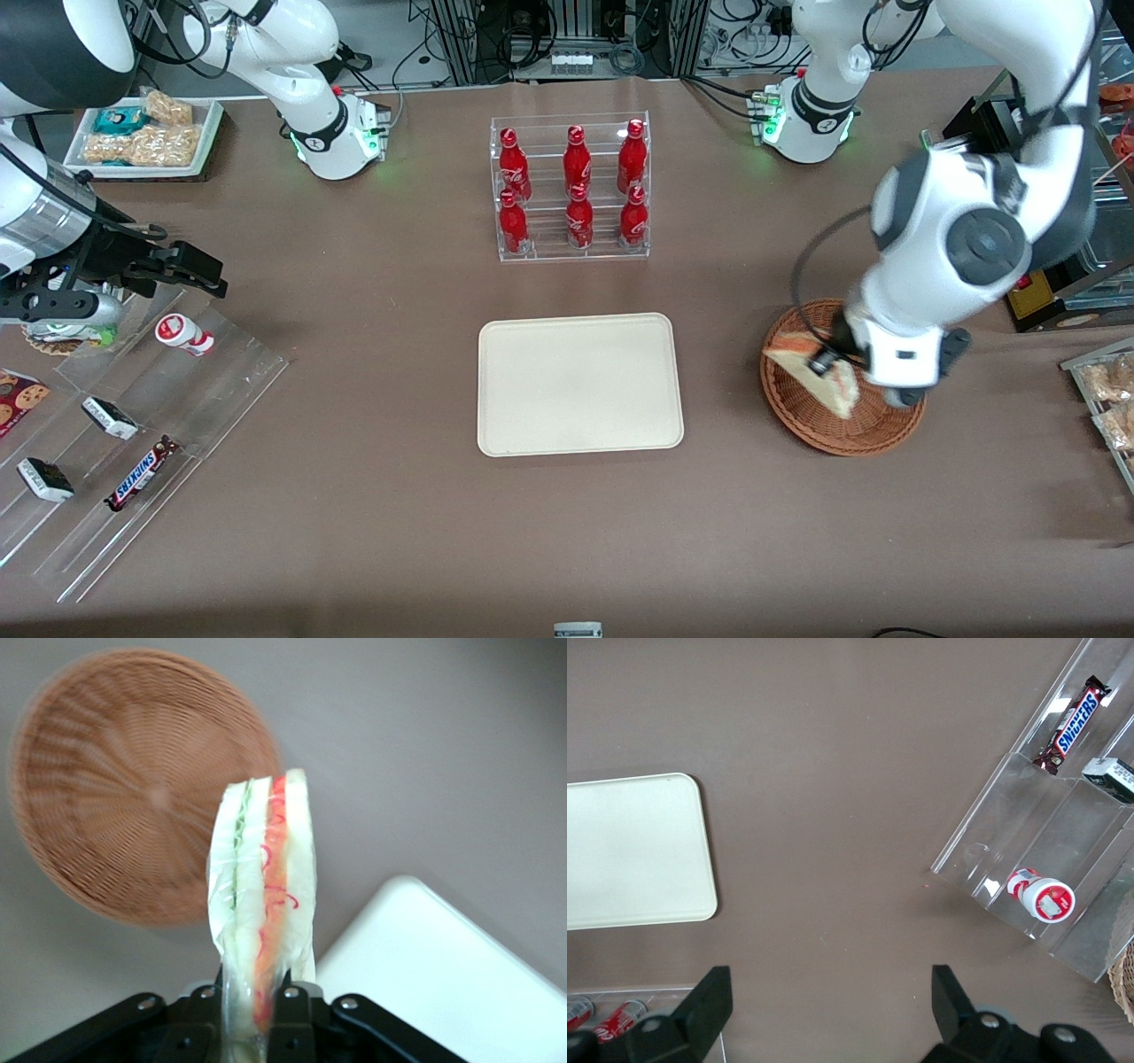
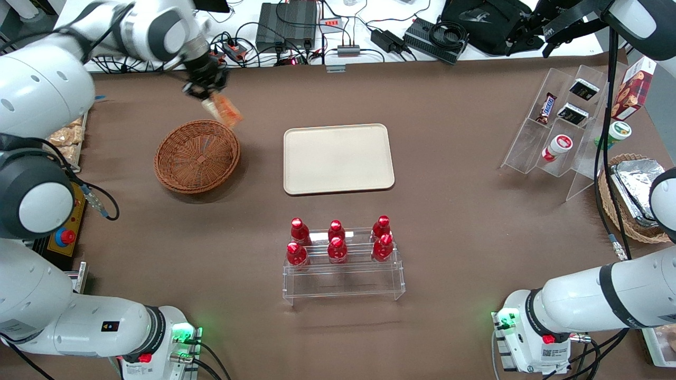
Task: Place sandwich from basket to tray
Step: 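Lift the sandwich and carry it over the cream tray, then lower the sandwich onto the tray and open the left gripper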
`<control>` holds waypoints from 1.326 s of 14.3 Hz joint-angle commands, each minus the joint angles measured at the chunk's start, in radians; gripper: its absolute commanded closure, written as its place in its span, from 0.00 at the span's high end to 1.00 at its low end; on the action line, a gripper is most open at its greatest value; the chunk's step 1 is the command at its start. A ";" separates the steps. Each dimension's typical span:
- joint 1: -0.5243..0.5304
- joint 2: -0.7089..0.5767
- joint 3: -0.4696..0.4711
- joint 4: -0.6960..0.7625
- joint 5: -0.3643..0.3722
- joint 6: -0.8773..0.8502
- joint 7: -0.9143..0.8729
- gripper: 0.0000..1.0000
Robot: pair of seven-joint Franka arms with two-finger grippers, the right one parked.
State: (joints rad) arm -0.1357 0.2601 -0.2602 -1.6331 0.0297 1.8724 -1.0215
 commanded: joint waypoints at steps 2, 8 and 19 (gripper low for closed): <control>-0.216 0.235 -0.059 0.163 0.190 0.013 -0.023 0.02; -0.396 0.416 -0.053 0.176 0.325 0.249 -0.017 0.05; -0.437 0.441 -0.050 0.160 0.467 0.323 -0.142 1.00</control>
State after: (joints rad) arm -0.5678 0.7496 -0.3222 -1.4865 0.4740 2.2207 -1.1021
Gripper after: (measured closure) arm 0.405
